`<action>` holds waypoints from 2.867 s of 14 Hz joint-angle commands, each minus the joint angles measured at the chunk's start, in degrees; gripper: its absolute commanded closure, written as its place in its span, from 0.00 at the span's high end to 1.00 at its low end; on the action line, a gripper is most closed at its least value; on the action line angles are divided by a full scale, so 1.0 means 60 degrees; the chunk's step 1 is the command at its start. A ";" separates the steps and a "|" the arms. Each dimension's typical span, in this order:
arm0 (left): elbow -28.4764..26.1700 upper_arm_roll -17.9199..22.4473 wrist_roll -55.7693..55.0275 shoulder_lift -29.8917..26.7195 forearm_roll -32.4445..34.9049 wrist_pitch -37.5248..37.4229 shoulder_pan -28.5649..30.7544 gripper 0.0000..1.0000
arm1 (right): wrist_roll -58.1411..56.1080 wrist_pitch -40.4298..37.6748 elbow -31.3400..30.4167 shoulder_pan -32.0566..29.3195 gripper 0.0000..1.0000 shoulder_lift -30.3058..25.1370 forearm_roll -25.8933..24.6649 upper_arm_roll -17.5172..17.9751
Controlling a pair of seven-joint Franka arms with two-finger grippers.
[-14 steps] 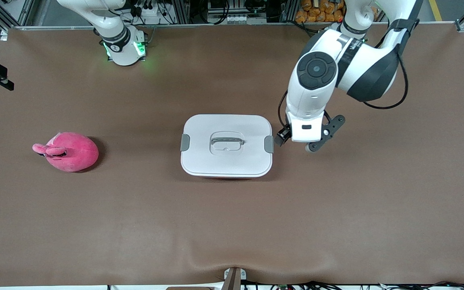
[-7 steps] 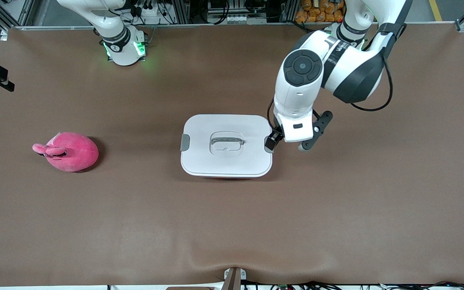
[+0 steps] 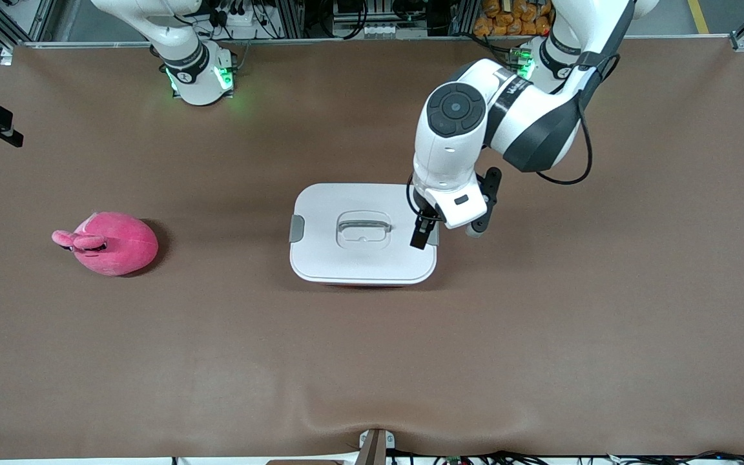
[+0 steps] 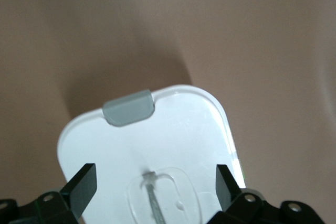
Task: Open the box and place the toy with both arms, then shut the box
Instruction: 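Lower the left gripper and close it on the clear lid handle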
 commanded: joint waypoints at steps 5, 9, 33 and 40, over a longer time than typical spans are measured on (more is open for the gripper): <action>0.0595 -0.0011 -0.2767 0.0643 0.0131 0.1154 -0.0579 0.91 | 0.0166 -0.0110 0.0127 -0.0010 1.00 0.0048 -0.0015 0.0010; 0.0640 0.0004 -0.3956 0.0921 0.0131 0.1462 -0.0902 0.87 | 0.0166 -0.0110 0.0127 -0.0010 1.00 0.0048 -0.0015 0.0010; 0.0816 0.0165 -0.5320 0.2079 0.0511 0.1975 -0.1898 0.68 | 0.0151 -0.0096 0.0112 -0.0054 1.00 0.0063 0.0000 -0.0005; 0.0816 0.0165 -0.5320 0.2079 0.0512 0.1975 -0.1883 0.53 | 0.0151 -0.0096 0.0083 -0.0069 1.00 0.0179 0.0000 -0.0005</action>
